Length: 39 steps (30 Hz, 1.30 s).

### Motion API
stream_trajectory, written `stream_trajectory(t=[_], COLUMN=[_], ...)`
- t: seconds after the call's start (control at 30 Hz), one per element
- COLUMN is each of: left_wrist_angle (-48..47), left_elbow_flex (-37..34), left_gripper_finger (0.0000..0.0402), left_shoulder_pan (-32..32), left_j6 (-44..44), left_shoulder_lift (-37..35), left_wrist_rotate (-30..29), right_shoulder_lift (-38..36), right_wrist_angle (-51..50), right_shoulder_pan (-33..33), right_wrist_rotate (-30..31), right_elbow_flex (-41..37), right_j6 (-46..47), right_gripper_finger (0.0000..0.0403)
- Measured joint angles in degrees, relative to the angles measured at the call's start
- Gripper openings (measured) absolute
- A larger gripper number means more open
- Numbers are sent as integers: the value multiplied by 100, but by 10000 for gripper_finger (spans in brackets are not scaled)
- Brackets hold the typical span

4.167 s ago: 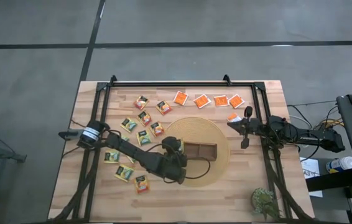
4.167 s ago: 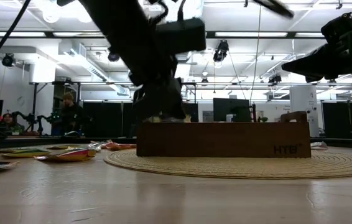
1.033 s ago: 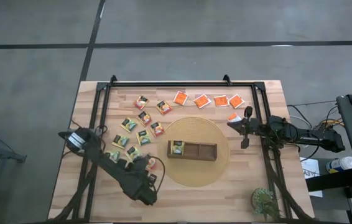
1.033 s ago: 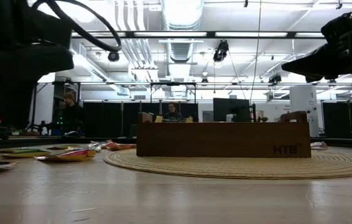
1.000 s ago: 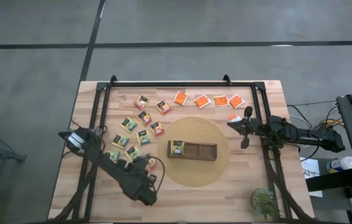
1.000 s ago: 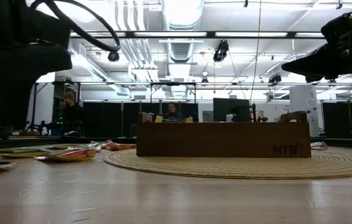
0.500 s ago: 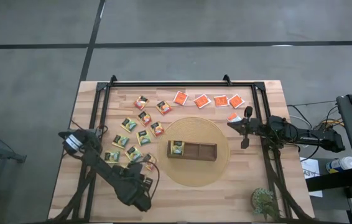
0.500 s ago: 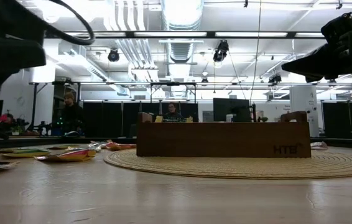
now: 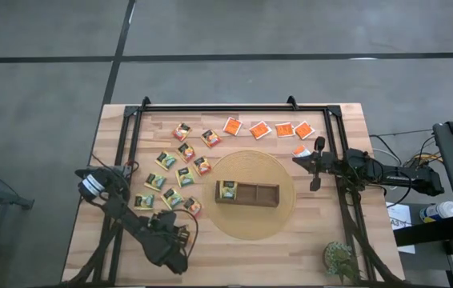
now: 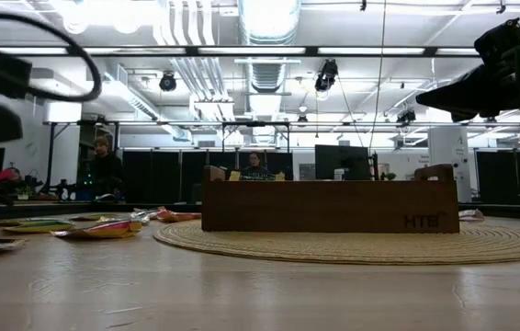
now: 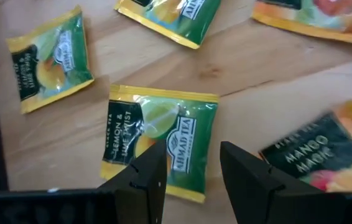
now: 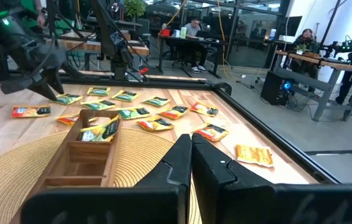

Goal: Pick & Place Tea
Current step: Put the green tea bag into the left section of the wooden organizer

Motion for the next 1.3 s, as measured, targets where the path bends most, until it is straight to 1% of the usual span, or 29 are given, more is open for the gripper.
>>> stream_trajectory(t=[0.13, 0.23, 0.33, 0.47, 0.57, 0.73, 0.8, 0.93, 1.07, 1.17, 1.3], left_wrist_angle=[513, 804, 946, 1103, 1129, 1019, 978, 1030, 1026, 950, 707], left_elbow_flex=[-387, -675, -871, -1002, -1001, -1021, -1035, -1025, -898, -701, -396], left_gripper_finger=[142, 142, 142, 136, 112, 33, 14, 13, 12, 12, 11], left_shoulder_pan=[13, 14, 11, 11, 13, 21, 21, 21, 21, 75, 222], left_j6=[35, -53, -237, -236, -126, 12, 49, 76, 562, 1106, 1795], left_shoulder_lift=[-126, -293, -417, -495, -492, -506, -557, -669, -680, -687, -694], left_wrist_rotate=[144, 145, 132, 129, 119, 95, 25, -302, -847, -1410, -2337], right_shoulder_lift=[1, 1, -3, -3, -6, -6, -6, -6, -3, -3, -3], right_wrist_angle=[1, -1, 1, -1, 1, -1, -1, -1, -1, 0, -1], right_shoulder_pan=[1, -1, 1, 0, 1, 1, 0, -1, 0, 1, 0], right_wrist_rotate=[-2, 0, -2, -1, 0, -2, -1, 0, -2, -2, 0], right_elbow_flex=[-1, -1, 1, -1, 1, -1, 0, -1, 0, -1, 1], right_j6=[0, 0, 0, 0, 0, 0, 0, 0, 0, 0, 0], right_gripper_finger=[8, 8, 8, 9, 8, 8, 8, 9, 9, 8, 8])
